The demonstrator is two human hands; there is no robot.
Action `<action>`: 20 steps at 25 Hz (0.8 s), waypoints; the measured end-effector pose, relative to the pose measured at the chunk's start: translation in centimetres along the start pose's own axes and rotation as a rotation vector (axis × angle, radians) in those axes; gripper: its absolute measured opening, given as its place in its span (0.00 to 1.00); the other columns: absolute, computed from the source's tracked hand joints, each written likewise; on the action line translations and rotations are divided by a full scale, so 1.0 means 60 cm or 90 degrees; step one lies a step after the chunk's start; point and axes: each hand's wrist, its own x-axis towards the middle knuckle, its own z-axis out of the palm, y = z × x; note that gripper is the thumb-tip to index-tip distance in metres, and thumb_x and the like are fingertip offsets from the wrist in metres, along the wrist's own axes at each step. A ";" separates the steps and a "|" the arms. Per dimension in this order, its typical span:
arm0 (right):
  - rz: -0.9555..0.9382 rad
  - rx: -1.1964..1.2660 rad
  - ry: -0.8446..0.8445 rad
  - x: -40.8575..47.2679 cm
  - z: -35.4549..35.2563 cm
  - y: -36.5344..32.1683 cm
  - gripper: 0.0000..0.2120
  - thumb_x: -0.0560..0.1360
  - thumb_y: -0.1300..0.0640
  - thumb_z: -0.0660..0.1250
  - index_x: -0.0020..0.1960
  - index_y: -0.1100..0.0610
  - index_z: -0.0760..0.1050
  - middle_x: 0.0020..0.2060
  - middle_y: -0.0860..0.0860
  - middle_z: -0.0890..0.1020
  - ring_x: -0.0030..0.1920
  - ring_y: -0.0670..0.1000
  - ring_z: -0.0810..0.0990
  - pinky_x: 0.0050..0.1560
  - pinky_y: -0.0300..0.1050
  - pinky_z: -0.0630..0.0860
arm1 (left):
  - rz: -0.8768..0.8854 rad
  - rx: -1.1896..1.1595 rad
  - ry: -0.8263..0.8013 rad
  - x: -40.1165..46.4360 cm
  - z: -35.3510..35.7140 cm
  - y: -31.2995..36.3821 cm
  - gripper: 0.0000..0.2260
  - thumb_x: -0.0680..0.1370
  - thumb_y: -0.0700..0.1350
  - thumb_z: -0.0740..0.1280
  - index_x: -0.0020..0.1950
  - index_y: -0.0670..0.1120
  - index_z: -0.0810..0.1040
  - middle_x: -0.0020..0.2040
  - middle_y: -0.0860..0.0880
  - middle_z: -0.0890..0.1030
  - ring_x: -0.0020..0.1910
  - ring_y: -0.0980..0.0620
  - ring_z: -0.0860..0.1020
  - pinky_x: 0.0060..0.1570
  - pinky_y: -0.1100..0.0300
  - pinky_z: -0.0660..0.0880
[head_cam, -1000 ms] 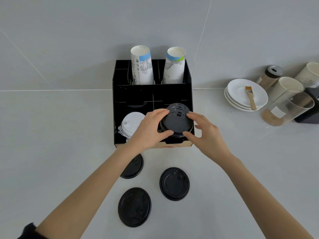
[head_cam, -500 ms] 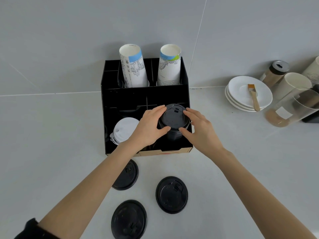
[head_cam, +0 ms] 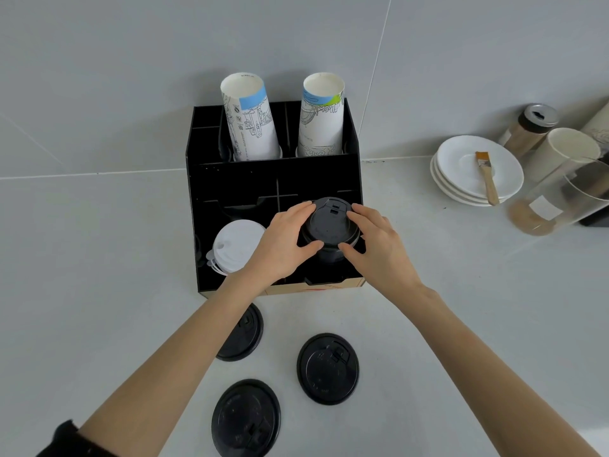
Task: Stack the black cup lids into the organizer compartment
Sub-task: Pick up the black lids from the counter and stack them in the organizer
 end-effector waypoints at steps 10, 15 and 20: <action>-0.022 -0.012 0.039 -0.045 -0.004 -0.006 0.24 0.74 0.59 0.64 0.68 0.57 0.63 0.70 0.51 0.66 0.69 0.53 0.62 0.64 0.47 0.66 | 0.015 -0.016 0.003 -0.049 -0.005 -0.002 0.26 0.75 0.43 0.65 0.70 0.44 0.60 0.72 0.46 0.63 0.70 0.49 0.62 0.67 0.61 0.59; -0.030 -0.003 0.036 -0.092 -0.009 -0.002 0.23 0.74 0.58 0.63 0.68 0.53 0.62 0.68 0.49 0.68 0.67 0.51 0.65 0.61 0.40 0.64 | 0.005 -0.037 -0.016 -0.105 0.008 -0.013 0.25 0.75 0.44 0.65 0.70 0.45 0.60 0.70 0.46 0.65 0.69 0.50 0.64 0.65 0.63 0.59; -0.007 0.013 0.003 -0.155 0.010 0.011 0.23 0.74 0.58 0.63 0.68 0.53 0.62 0.66 0.49 0.70 0.66 0.50 0.67 0.60 0.42 0.66 | 0.003 -0.029 -0.057 -0.160 0.040 -0.029 0.24 0.74 0.44 0.65 0.69 0.46 0.62 0.69 0.47 0.67 0.68 0.50 0.64 0.64 0.64 0.57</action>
